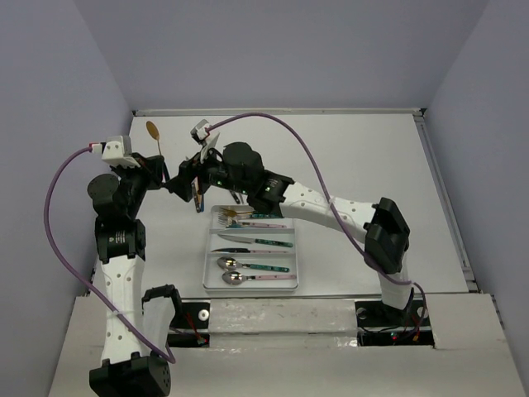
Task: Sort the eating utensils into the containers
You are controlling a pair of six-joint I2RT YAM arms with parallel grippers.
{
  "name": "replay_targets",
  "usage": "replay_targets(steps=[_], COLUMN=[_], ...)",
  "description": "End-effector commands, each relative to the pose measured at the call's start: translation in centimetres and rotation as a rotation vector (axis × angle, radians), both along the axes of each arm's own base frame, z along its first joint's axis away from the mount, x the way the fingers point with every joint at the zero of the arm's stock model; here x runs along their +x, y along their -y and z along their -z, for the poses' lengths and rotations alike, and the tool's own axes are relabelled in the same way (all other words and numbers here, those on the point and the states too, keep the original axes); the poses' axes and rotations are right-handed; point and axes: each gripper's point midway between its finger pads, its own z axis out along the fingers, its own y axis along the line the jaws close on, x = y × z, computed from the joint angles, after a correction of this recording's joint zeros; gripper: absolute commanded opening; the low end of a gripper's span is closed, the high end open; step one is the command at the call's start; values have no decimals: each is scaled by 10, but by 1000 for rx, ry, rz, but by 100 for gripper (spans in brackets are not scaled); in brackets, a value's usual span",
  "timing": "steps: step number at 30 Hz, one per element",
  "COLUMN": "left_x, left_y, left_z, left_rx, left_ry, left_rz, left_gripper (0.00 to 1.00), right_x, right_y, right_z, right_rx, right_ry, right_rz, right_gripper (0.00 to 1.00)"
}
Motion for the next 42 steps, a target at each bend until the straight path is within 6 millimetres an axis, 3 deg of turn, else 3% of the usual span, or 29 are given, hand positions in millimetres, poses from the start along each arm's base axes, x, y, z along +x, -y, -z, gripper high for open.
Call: replay_targets(steps=[1, 7, 16, 20, 24, 25, 29, 33, 34, 35, 36, 37, 38, 41, 42], left_x=[-5, -4, -4, -5, -4, -4, -4, -4, -5, -6, -9, -10, -11, -15, -16], left_y=[6, 5, 4, 5, 6, 5, 3, 2, 2, 4, 4, 3, 0, -13, -17], left_z=[-16, -14, -13, -13, -9, -7, -3, -4, -7, -6, -8, -9, -11, -11, -10], left_rx=[-15, -25, -25, -28, -32, -30, -19, 16, 33, 52, 99, 121, 142, 211, 244], left_ry=[54, 52, 50, 50, 39, 35, 28, 36, 44, 39, 36, 36, 34, 12, 5], left_rz=[25, 21, 15, 16, 21, 16, 8, 7, 13, 30, 35, 30, 17, -43, -58], left_gripper=[0, 0, 0, 0, 0, 0, 0, 0, 35, 57, 85, 96, 99, 99, 99], right_x=[0, -3, 20, 22, 20, 21, 24, 19, 15, 9, 4, -1, -2, -14, -18], right_y=[-7, -23, -35, -42, -51, -52, -50, -43, -37, -34, -26, -22, -13, 17, 28], right_z=[-42, -32, -7, -7, -4, -3, -3, -1, -12, 1, -8, -5, 17, 38, 59], right_rx=[151, 148, 121, 128, 125, 126, 122, 87, 93, 48, 28, -6, -97, -277, -344], right_ry=[24, 10, 3, 12, 24, 25, 33, 73, 92, 89, 136, 150, 132, 170, 158], right_rz=[-2, -37, 46, 35, 2, 1, 23, 4, 1, -24, -39, -59, -80, -110, -122], right_gripper=[80, 75, 70, 63, 47, 32, 0, 0, 0, 0, 0, 0, 0, 0, 0])
